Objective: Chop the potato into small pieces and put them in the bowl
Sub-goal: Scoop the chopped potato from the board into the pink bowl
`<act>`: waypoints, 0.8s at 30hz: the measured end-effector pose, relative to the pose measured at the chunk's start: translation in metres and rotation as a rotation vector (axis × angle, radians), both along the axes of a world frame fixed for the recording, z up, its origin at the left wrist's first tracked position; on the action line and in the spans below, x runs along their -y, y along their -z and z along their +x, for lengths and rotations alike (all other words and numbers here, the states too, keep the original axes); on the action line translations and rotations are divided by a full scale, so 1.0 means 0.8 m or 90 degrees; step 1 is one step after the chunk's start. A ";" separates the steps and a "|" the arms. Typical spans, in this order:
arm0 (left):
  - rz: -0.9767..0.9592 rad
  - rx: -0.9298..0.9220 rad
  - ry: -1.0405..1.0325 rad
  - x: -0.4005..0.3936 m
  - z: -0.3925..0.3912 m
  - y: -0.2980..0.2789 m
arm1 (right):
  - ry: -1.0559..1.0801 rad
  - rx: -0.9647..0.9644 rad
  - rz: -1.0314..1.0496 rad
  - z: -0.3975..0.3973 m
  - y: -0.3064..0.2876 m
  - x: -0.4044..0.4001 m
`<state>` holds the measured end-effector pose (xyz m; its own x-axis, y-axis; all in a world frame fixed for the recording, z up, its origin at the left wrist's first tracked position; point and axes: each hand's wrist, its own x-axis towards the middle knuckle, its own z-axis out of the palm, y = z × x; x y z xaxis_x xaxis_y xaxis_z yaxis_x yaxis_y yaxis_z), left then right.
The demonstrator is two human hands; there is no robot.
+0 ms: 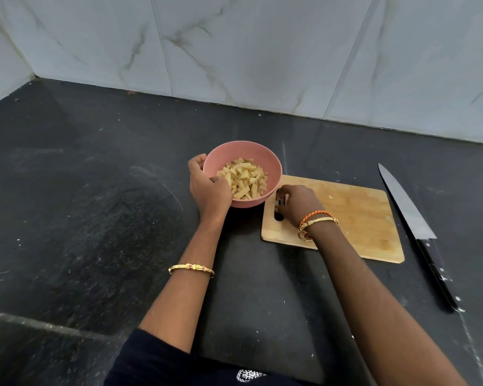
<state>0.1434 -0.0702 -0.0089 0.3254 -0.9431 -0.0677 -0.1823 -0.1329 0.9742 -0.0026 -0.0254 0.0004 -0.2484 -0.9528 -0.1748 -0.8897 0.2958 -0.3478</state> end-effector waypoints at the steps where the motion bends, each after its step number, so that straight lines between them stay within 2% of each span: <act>1: -0.001 0.000 0.000 0.000 0.000 -0.001 | -0.004 0.011 0.011 0.000 -0.002 0.001; 5: 0.004 -0.010 -0.001 -0.001 0.000 -0.002 | 0.029 0.067 0.041 -0.006 -0.010 0.006; 7: 0.008 -0.012 -0.002 -0.002 0.000 -0.003 | 0.066 0.119 0.006 -0.014 -0.021 0.002; 8: 0.008 -0.013 -0.004 -0.003 0.000 -0.003 | 0.094 0.164 -0.051 -0.019 -0.030 -0.001; 10: 0.002 -0.014 -0.007 -0.004 -0.001 -0.002 | 0.158 0.248 -0.249 -0.022 -0.050 -0.006; 12: -0.006 -0.020 -0.011 -0.001 0.000 0.000 | 0.132 0.272 -0.372 -0.013 -0.068 -0.001; 15: -0.005 -0.026 -0.017 0.000 0.001 0.003 | 0.018 0.228 -0.269 0.008 -0.065 0.012; 20: -0.012 -0.028 -0.026 -0.002 0.001 0.002 | 0.102 0.291 -0.294 0.013 -0.042 0.009; 22: -0.018 -0.020 -0.027 0.000 0.001 0.003 | 0.120 0.252 -0.335 0.007 -0.039 0.000; 24: -0.057 0.038 -0.013 -0.001 0.002 0.004 | 0.097 0.166 -0.264 -0.014 -0.036 -0.016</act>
